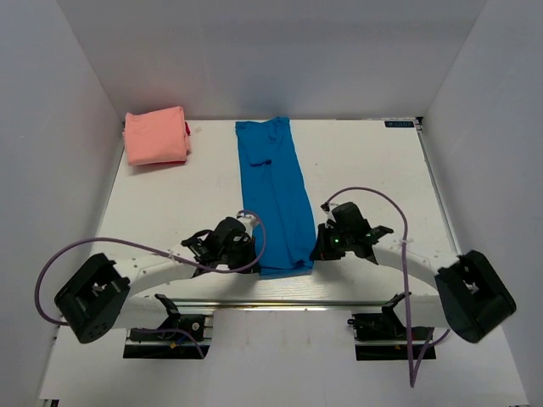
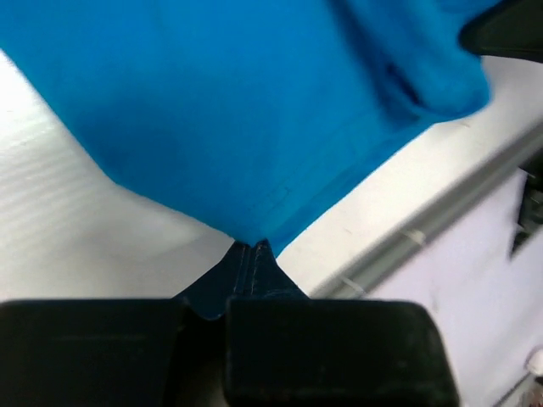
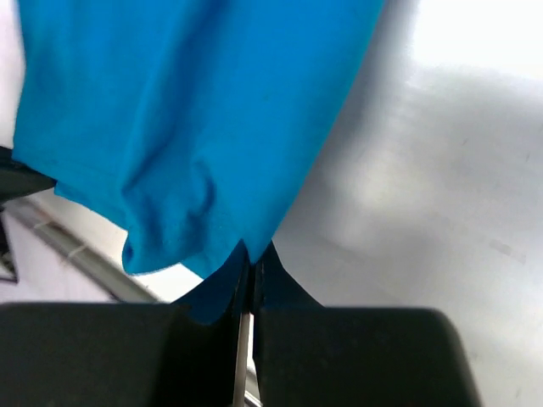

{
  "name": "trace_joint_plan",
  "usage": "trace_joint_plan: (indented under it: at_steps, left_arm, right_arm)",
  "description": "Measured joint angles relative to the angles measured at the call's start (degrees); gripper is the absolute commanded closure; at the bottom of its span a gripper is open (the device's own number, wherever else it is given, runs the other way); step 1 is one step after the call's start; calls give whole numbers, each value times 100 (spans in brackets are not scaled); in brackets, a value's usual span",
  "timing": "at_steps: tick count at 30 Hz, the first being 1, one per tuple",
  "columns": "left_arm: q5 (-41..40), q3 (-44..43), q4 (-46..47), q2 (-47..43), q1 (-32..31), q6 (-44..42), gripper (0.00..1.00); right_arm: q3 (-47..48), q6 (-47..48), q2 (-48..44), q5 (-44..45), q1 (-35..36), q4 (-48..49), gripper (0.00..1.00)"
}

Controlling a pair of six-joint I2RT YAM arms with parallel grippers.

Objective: Fold and stack the t-shirts
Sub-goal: Grab the bottom of the folded rectangular tshirt with both arms, then fold the folded rectangular tshirt in 1/3 of the way

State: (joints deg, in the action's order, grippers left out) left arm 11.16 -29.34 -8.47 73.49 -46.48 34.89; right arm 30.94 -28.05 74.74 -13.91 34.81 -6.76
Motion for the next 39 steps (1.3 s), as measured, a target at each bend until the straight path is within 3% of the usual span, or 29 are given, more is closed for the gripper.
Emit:
trace_joint_plan:
  at_steps: [5, 14, 29, 39]
  left_arm:
    - [317, 9, -162, -605, -59, -94, 100]
    - [387, -116, -367, -345, -31, -140, 100]
    - [-1648, -2356, -1163, 726, 472, -225, 100]
    - [-1759, -3342, -1064, 1604, 1259, -763, 100]
  right_arm:
    - [-175, -90, -782, -203, 63, -299, 100]
    - [122, -286, -483, -129, 116, -708, 100]
    - [3097, -240, 1486, 577, -221, -1325, 100]
    - [4645, 98, 2522, 627, -544, -1770, 100]
